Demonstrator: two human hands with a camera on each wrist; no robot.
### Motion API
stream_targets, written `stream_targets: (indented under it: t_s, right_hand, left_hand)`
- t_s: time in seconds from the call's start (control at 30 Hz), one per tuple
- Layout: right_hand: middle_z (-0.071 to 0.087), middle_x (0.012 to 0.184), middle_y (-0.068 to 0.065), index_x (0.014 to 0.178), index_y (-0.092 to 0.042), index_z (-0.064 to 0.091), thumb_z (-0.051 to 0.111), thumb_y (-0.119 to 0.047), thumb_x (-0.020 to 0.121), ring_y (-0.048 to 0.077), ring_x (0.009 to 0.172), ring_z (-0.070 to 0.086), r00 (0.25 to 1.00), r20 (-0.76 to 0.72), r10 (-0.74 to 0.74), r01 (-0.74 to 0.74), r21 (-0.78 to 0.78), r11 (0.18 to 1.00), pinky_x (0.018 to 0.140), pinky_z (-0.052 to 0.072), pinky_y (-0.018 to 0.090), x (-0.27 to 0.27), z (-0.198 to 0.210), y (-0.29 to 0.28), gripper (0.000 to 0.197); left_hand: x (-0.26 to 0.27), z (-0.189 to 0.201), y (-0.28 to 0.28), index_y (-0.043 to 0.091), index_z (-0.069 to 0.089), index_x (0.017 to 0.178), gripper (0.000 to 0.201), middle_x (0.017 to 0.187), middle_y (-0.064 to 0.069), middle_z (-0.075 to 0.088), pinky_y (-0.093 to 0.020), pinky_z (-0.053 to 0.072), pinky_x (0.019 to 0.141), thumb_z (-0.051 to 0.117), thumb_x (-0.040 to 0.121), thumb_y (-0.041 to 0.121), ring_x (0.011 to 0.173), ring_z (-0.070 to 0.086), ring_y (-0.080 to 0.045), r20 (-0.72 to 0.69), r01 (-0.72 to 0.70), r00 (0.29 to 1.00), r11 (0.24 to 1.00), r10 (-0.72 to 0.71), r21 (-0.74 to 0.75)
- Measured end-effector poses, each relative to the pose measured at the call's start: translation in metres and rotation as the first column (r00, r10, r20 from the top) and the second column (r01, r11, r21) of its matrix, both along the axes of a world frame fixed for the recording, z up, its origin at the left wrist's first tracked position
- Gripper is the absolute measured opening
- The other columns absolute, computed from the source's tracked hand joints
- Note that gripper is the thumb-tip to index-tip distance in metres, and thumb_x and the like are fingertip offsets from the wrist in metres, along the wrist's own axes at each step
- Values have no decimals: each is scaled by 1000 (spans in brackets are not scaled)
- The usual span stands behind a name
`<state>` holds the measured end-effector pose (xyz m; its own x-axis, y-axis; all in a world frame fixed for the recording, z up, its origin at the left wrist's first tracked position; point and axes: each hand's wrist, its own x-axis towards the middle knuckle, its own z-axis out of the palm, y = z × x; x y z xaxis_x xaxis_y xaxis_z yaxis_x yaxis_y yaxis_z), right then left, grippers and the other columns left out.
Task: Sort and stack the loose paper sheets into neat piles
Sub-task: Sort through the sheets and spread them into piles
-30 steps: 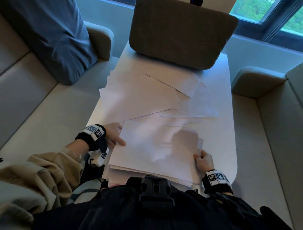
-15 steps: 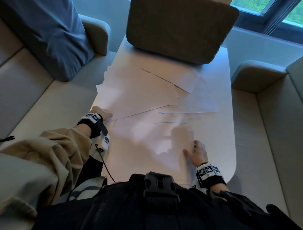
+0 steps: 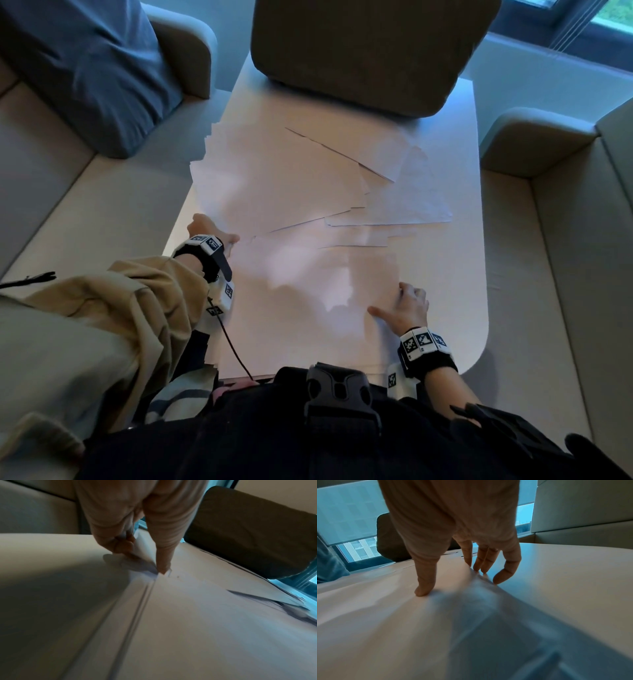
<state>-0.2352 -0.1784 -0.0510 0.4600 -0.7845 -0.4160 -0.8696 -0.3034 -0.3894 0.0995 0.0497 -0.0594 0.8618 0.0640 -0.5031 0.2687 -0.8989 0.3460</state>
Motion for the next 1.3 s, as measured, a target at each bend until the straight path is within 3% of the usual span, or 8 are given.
stream_targets:
  t_s: [0.07, 0.13, 0.27, 0.5, 0.83, 0.97, 1.13, 1.3]
  right_hand:
    - [36, 133, 13, 138, -11, 38, 84, -38, 63, 31, 127, 32, 1000, 5, -4, 4, 9, 1000, 110, 27, 37, 0, 0, -1, 93]
    - [36, 133, 12, 138, -11, 39, 85, -38, 63, 31, 127, 33, 1000, 6, -6, 6, 14, 1000, 110, 27, 37, 0, 0, -2, 92]
    - [37, 132, 12, 136, -12, 41, 85, -37, 61, 31, 126, 33, 1000, 17, -24, 23, 27, 999, 110, 28, 37, 0, -1, -3, 90]
    - [38, 131, 10, 134, -13, 43, 86, -37, 60, 30, 126, 34, 999, 21, -34, 34, 35, 999, 109, 30, 37, 0, -3, -5, 89]
    - [38, 130, 11, 135, -12, 42, 86, -36, 61, 31, 125, 34, 999, 13, -31, 31, 33, 999, 109, 31, 39, 1, 0, -6, 89]
    - [38, 131, 11, 135, -13, 42, 86, -36, 61, 31, 125, 34, 999, 16, -33, 32, 30, 999, 109, 31, 38, 1, -1, -3, 89]
    - [38, 131, 12, 135, -12, 42, 86, -37, 61, 31, 126, 34, 999, 18, -30, 29, 21, 999, 108, 30, 37, 2, 1, -2, 89]
    - [38, 131, 12, 135, -12, 43, 86, -37, 61, 31, 126, 34, 1000, 6, -27, 27, 6, 1000, 108, 29, 35, 1, 2, -1, 89]
  left_hand:
    - [-3, 4, 0, -3, 59, 85, 64, 89, -15, 62, -31, 42, 64, 85, 48, 42, 75, 56, -26, -4, -6, 1000, 1000, 6, -10]
    - [-4, 7, 1, -1, 59, 102, 85, 106, -20, 57, -32, 42, 71, 80, 39, 52, 87, 55, -30, 20, 8, 1000, 999, -9, 39]
    - [-6, 15, -4, -7, 32, 131, 100, 133, -25, 39, -40, 40, 97, 86, 60, 39, 122, 45, -36, 57, -27, 998, 999, 25, 31]
    - [-7, 11, 2, -5, 54, 109, 83, 115, -24, 53, -43, 52, 83, 92, 46, 33, 106, 54, -37, 142, -34, 989, 997, 44, -75]
    - [-25, 21, -4, -3, 34, 133, 87, 131, -23, 41, -42, 43, 95, 85, 64, 9, 120, 44, -36, 197, 4, 980, 984, 32, -181]
    - [-18, 23, -3, -6, 46, 120, 81, 125, -25, 45, -37, 48, 79, 87, 59, 27, 100, 53, -37, 86, -58, 994, 991, 69, -118]
    - [-16, 21, 3, -2, 62, 79, 44, 82, -14, 65, -28, 45, 60, 88, 57, 25, 69, 58, -26, 56, -41, 997, 990, 49, -137]
    - [-18, 20, 3, 5, 60, 108, 55, 113, -17, 59, -37, 50, 85, 84, 62, 21, 101, 58, -34, 125, 76, 990, 989, -61, -125]
